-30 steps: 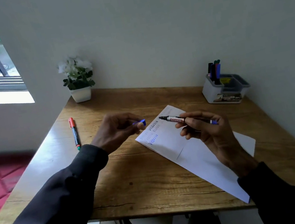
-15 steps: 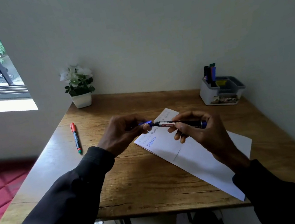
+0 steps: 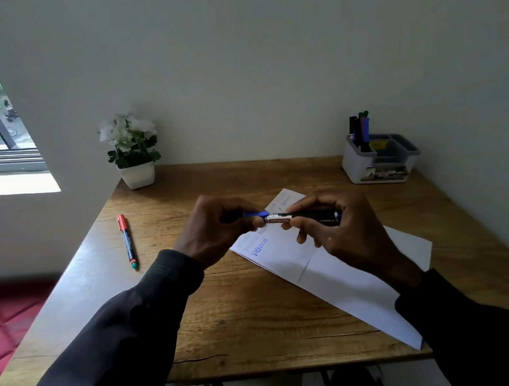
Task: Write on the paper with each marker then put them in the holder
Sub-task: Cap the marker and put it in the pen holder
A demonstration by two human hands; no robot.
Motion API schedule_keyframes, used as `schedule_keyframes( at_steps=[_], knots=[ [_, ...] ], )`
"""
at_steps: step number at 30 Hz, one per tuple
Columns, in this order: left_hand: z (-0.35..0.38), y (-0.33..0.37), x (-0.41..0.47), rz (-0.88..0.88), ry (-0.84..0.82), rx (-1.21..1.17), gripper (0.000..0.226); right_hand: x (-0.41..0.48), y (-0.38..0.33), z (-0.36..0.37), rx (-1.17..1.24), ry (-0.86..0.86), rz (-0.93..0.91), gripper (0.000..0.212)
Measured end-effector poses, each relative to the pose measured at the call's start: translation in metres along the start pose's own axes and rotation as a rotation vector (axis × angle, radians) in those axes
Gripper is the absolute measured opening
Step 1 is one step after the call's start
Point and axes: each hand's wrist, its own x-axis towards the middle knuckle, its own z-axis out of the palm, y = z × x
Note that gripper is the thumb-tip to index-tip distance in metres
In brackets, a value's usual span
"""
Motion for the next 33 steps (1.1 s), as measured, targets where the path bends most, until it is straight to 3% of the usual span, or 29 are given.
schedule_keyframes(
  at_steps=[13,21,26,33],
  knots=[
    [0.004,-0.004,0.026,0.011,0.079,0.075,0.017,0.014,0.017,0.016,0.211,0.164,0.076,0.010],
    [0.009,-0.002,0.037,0.042,0.083,-0.007,0.017,0.028,0.023,-0.004,0.321,0.086,0.165,0.011],
    [-0.005,-0.004,0.043,0.022,0.044,-0.155,0.022,0.039,0.028,-0.012,0.162,0.045,0.121,0.012],
    [-0.003,-0.008,0.047,-0.019,0.152,-0.273,0.021,0.043,0.029,-0.003,-0.412,0.039,0.038,0.024]
  ],
)
